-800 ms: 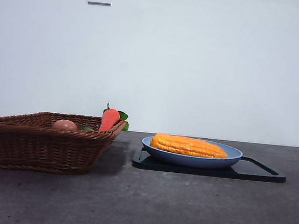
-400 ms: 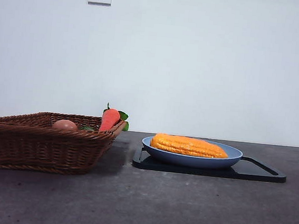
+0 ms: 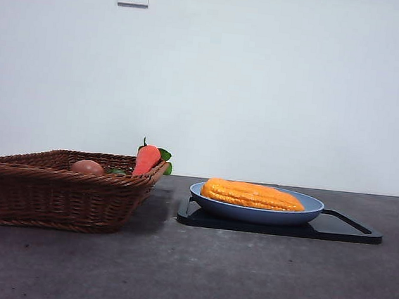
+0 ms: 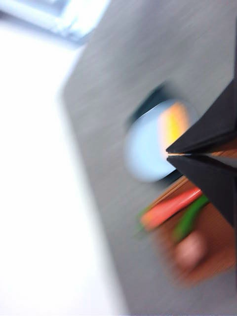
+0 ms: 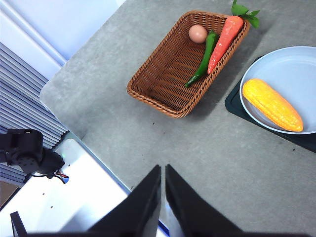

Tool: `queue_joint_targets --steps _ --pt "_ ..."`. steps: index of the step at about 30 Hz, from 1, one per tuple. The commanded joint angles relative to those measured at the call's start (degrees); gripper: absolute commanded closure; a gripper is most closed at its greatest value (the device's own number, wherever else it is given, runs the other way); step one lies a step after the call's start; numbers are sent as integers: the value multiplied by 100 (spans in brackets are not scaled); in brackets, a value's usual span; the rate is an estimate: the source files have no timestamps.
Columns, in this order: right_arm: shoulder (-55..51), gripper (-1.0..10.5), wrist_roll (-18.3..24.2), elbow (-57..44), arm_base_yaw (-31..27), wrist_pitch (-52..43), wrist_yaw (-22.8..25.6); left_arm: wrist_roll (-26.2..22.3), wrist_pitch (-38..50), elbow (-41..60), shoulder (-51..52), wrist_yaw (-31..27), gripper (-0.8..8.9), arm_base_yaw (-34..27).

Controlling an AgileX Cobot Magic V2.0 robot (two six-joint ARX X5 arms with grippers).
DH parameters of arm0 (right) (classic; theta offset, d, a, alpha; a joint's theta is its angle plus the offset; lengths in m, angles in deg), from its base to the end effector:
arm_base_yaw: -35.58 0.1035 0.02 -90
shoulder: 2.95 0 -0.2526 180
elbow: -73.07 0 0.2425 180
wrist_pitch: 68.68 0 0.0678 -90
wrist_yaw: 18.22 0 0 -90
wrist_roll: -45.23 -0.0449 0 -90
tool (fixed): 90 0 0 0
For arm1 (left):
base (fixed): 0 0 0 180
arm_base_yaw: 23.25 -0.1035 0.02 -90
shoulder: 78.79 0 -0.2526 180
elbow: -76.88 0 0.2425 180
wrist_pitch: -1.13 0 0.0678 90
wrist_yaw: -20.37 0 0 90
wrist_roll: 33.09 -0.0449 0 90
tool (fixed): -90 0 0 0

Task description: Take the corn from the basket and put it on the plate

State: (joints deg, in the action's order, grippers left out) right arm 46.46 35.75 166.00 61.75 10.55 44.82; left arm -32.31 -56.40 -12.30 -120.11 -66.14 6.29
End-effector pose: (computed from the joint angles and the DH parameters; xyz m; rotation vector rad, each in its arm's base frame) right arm 0.0979 0.0708 0.3994 0.1527 0.7182 0.8407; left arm 0.0891 -0.0537 0.4312 0.0254 0.1706 -0.5739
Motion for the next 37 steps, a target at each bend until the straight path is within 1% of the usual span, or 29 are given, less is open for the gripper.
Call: queue_joint_targets --steps 1,7,10,14,20,28,32,37 --pt "22 945 -57 101 31 -61 2 -778 1095 450 437 -9 806 -734" --pt "24 945 -57 101 31 -61 2 -1023 2669 1585 1322 -31 806 -2122" --pt "22 945 -57 101 31 -61 0 -1038 3161 2153 1725 -66 806 -2682" --pt "24 945 -57 101 31 -61 2 -1010 3418 3021 2317 -66 806 -3154" --pt "22 945 -57 101 31 -61 0 -841 3571 4374 3117 -66 806 -3438" --pt "24 945 -55 101 31 -61 2 -398 3563 5897 3851 -74 806 -3506" --pt "22 945 -57 101 31 -61 0 -291 3545 6376 4111 -72 806 -3506" --pt "17 945 -57 101 31 -61 0 -262 3545 6725 4116 -72 806 -3506"
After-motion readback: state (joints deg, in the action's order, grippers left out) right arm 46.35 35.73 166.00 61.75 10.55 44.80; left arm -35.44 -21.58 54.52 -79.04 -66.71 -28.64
